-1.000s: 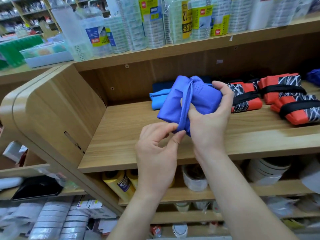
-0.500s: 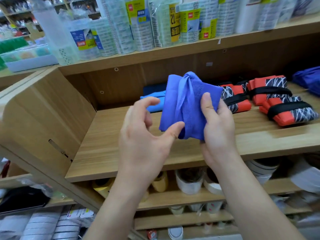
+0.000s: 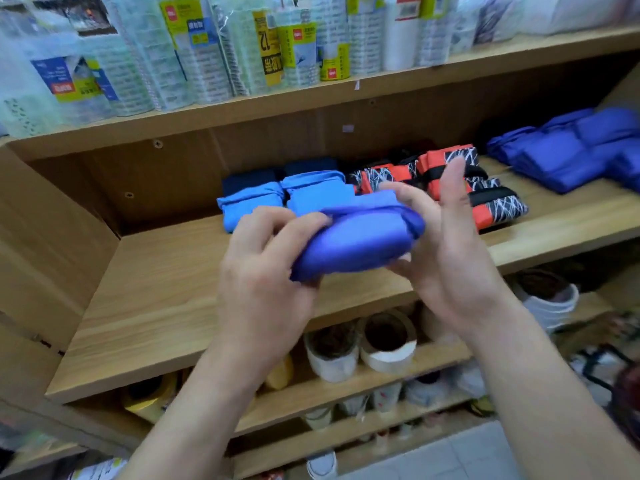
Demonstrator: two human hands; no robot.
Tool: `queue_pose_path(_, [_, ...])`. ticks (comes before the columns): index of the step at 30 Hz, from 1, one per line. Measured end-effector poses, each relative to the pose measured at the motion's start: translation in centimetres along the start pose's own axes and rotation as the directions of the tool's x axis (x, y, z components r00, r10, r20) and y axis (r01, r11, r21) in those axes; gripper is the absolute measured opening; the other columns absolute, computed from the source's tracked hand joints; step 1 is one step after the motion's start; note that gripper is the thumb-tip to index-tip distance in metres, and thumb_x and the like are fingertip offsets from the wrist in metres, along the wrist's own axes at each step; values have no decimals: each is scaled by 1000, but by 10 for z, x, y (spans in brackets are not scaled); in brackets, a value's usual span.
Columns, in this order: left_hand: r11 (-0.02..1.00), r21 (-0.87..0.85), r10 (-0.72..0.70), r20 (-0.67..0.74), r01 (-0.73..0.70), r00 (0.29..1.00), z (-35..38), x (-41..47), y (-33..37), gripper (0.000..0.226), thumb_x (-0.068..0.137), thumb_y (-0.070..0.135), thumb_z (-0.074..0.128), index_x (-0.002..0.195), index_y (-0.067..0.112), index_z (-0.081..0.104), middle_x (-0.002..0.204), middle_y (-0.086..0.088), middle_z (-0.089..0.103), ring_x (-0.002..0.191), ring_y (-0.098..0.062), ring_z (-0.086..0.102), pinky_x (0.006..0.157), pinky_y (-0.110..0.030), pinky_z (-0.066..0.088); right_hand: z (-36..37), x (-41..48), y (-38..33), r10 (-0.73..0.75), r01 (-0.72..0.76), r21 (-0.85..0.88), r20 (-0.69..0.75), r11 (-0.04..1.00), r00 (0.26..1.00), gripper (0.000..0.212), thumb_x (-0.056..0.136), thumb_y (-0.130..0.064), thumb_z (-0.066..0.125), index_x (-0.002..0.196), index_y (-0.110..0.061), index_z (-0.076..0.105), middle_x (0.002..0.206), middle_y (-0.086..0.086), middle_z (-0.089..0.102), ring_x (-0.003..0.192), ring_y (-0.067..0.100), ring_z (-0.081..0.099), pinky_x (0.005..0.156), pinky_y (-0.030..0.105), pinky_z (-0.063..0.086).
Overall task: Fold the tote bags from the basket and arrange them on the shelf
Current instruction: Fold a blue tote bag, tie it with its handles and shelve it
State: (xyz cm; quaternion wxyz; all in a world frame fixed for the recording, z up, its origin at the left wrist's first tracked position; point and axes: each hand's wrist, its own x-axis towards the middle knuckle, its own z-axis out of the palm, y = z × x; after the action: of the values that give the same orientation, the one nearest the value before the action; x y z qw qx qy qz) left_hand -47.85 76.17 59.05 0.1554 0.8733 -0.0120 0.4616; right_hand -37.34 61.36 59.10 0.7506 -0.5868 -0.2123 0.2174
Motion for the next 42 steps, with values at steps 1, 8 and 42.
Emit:
queue_pose_path(1, [987,103,124,-17,-122,992,0,-3,-2,46,70,-9,69,111,12,66,100,-6,52,89,-27,53,74,-36,47,-5,-7,-6,29,-30,42,36,999,999,79,73,-84,38,122,-26,63,118,8,69,112,22,65,98,48,46])
queue_pose_path(8, [960,-247,196,252,-133,948,4,-16,1,52,68,5,74,115,23,62,108,1,43,102,-21,47,91,-26,42,-18,-36,8,-113,101,-79,-171,992,979,67,64,-11,85,126,-17,59,115,2,70,91,13,69,79,28,56])
queue_pose_path(42, [540,-427,-488,543,725,683,302,95,179,54,60,67,67,94,25,61,94,-2,72,86,-24,71,77,-52,58,-352,-72,-25,-279,-121,-568,-564,814,778,42,93,-18,63,132,-29,52,115,3,61,88,12,62,85,38,55])
